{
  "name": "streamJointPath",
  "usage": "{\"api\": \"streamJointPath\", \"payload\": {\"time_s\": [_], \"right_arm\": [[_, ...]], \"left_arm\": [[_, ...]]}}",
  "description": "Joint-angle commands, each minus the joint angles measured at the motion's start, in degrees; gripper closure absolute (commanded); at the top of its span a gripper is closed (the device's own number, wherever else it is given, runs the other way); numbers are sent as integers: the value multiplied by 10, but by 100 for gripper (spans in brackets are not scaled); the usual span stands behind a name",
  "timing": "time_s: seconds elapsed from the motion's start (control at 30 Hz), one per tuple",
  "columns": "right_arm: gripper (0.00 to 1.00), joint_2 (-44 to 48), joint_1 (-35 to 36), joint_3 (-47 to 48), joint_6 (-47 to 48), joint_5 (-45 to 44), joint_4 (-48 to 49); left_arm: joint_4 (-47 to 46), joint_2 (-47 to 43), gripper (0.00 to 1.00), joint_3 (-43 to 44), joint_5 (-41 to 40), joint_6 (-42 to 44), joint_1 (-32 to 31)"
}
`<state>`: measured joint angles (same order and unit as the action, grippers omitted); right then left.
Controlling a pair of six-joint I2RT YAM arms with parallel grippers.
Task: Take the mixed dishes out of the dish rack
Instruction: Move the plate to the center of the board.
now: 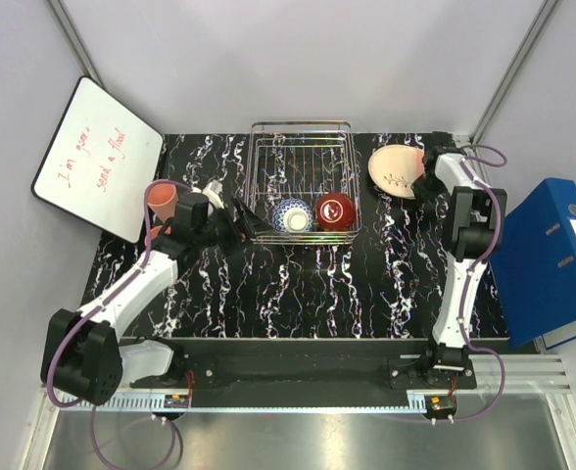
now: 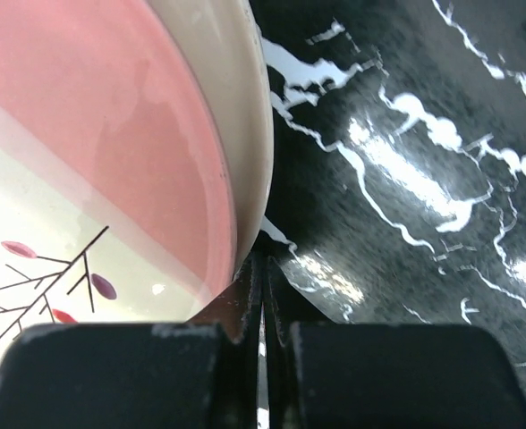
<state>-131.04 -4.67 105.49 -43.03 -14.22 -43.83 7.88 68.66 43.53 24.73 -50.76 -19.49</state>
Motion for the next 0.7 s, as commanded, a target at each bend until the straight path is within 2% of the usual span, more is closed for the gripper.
{"api": "streamJointPath", "payload": {"time_s": [0.0, 0.17, 0.27, 0.33, 0.4, 0.43, 0.53, 0.67], "right_arm": [[100, -52, -3, 45, 14, -7, -14], [100, -62, -3, 67, 15, 11, -20], [100, -24, -1, 26, 8, 31, -5], [98, 35, 4, -12, 3, 55, 31], [92, 100, 11, -67, -2, 68, 51], [82, 121, 15, -85, -2, 81, 67], [62, 204, 22, -150, -2, 95, 101], [47, 283, 25, -207, -4, 109, 111]], "left_arm": [[-6, 6, 11, 32, -11, 15, -3], [1, 16, 11, 43, -12, 19, -2], [5, 15, 11, 47, -14, 23, -2], [10, 13, 11, 52, -21, 32, -2], [23, 9, 11, 61, -28, 43, -3], [28, 7, 11, 64, -30, 47, -2], [42, -2, 11, 76, -40, 58, -2], [63, -11, 11, 96, -61, 72, -2]]}}
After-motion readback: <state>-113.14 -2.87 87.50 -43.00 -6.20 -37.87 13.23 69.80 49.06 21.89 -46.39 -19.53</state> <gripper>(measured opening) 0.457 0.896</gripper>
